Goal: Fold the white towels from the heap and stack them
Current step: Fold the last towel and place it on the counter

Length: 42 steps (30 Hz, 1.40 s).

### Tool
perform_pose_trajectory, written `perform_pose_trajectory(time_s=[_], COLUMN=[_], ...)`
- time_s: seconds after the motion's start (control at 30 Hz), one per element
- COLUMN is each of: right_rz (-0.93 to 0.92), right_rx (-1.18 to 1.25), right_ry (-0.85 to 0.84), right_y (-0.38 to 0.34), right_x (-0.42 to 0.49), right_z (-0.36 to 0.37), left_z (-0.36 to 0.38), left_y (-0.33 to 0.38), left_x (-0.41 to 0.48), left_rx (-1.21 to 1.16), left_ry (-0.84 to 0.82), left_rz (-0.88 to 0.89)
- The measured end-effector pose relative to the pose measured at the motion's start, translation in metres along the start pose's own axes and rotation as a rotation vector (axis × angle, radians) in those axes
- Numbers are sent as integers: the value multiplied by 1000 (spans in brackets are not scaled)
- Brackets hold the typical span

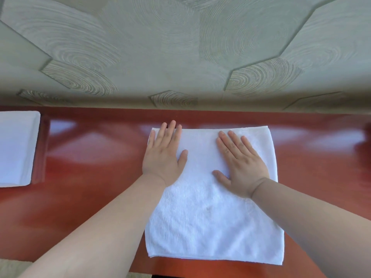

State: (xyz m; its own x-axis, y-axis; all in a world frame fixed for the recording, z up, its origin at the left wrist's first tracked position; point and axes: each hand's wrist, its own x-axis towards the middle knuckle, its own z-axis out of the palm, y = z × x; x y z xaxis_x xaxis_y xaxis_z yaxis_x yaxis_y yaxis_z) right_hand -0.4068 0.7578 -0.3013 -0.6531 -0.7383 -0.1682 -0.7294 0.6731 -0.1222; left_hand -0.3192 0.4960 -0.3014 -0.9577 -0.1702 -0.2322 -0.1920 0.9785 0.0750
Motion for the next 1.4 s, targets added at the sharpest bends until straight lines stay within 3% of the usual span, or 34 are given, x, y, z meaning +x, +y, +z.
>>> perform_pose_trajectory(time_s=[0.2, 0.33, 0.4, 0.5, 0.63, 0.73, 0.8, 0.93, 1.07, 1.13, 1.23, 1.4], right_rz=[4, -15, 64, 332, 528, 669, 697, 730, 731, 721, 756, 816], right_rx=[17, 32, 61, 59, -66, 30, 134, 337, 433, 387, 374, 601], right_ry=[2, -86, -105, -72, -33, -204, -294, -192, -110, -73, -39, 93], right_y=[0, -5, 1, 22, 50, 63, 68, 69, 65, 63, 58, 57], right_x=[-2, -1, -1, 2, 11, 25, 30, 23, 9, 2, -7, -15], right_z=[-1, -11, -15, -28, -49, -65, -70, -74, -77, -81, -93, -124], left_z=[-4, -7, -12, -30, -61, -79, -82, -73, -68, -65, -66, -96], left_y=[0, 1, -3, -19, -29, -27, -25, -27, -32, -35, -42, -52], left_x=[0, 0, 4, 12, 31, 46, 47, 38, 26, 22, 19, 21], left_rx=[-15, -113, -173, -119, -30, 53, 47, -146, -141, -178, -421, -625], left_ry=[27, 22, 76, 117, -49, -265, -309, -252, -261, -203, -62, 52], left_rz=[-2, -40, -82, -108, -139, -184, -159, -153, -154, -152, -203, -241])
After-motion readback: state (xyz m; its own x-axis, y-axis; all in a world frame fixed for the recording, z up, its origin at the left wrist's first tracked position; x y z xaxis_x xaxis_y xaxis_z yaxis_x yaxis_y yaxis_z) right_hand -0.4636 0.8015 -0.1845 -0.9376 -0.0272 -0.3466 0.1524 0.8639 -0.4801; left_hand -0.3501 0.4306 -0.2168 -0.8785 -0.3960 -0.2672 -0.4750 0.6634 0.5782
